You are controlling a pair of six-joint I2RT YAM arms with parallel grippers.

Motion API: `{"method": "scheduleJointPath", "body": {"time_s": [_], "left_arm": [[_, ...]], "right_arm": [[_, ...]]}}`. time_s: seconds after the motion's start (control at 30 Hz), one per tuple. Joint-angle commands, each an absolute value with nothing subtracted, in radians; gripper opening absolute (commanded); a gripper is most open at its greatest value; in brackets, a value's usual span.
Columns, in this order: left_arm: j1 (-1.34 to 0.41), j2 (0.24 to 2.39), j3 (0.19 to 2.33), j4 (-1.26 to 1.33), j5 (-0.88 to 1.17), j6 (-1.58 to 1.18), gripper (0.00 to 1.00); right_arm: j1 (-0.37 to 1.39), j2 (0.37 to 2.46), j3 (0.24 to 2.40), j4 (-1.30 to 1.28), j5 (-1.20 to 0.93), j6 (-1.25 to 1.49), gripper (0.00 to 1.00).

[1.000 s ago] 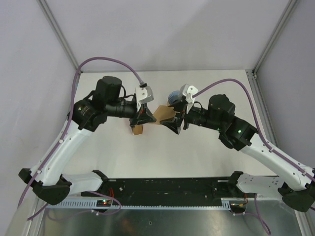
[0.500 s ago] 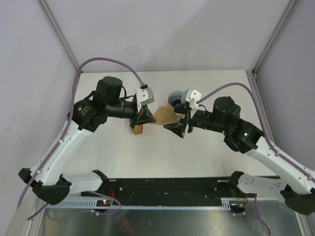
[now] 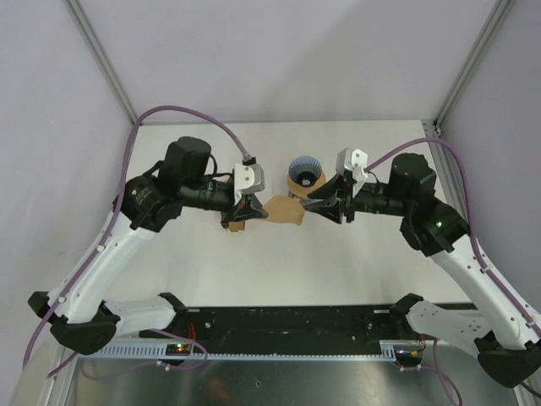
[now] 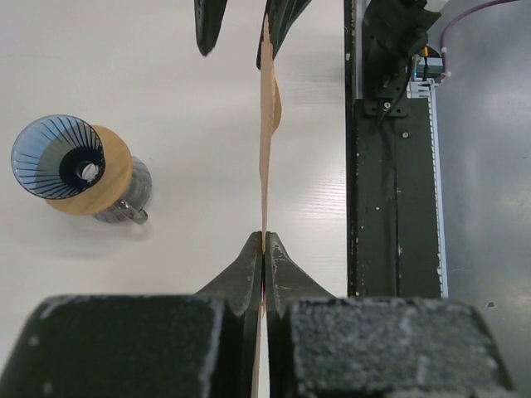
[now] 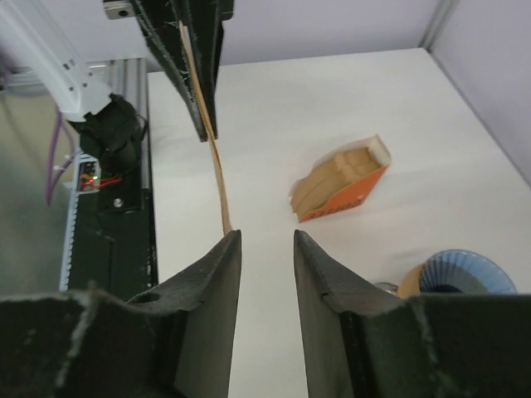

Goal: Place the coffee filter in the dripper

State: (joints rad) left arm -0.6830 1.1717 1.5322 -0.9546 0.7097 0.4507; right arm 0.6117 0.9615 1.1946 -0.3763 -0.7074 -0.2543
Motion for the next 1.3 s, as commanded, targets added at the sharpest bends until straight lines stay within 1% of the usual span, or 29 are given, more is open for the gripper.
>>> {"method": "scheduleJointPath", "body": {"time_s": [0.0,0.17,0.37,0.53,0.63,0.73,1.0,1.27], "left_arm": [[-0.698,1.143,1.569,-0.961,0.727,0.492,0.0],[-0.701,1.144,1.571,-0.962,0.731,0.494,0.0],[-0.71,1.15,1.587,-0.962,0.738,0.488,0.0],[-0.712,1.145,1.582,-0.962,0.73,0.496,0.0],[-0.713,1.136,1.569,-0.963,0.72,0.512,0.0],[-0.713,1.13,1.567,-0.965,0.713,0.528,0.0],[-0.728,1.13,1.572,-0.97,0.713,0.532,0.0],[-0.731,1.122,1.57,-0.972,0.715,0.538,0.0]], "right_arm": [[0.609,0.963,1.204,-0.368,-0.839,-0.233,0.36],[0.627,0.963,1.204,-0.349,-0.838,-0.211,0.35],[0.681,0.992,1.204,-0.329,-0.768,-0.216,0.34],[0.685,0.989,1.204,-0.353,-0.816,-0.244,0.34],[0.673,0.967,1.204,-0.401,-0.888,-0.295,0.38],[0.669,0.955,1.204,-0.427,-0.94,-0.312,0.4],[0.693,0.979,1.204,-0.397,-0.887,-0.29,0.39],[0.684,0.947,1.204,-0.45,-0.902,-0.347,0.41]]}}
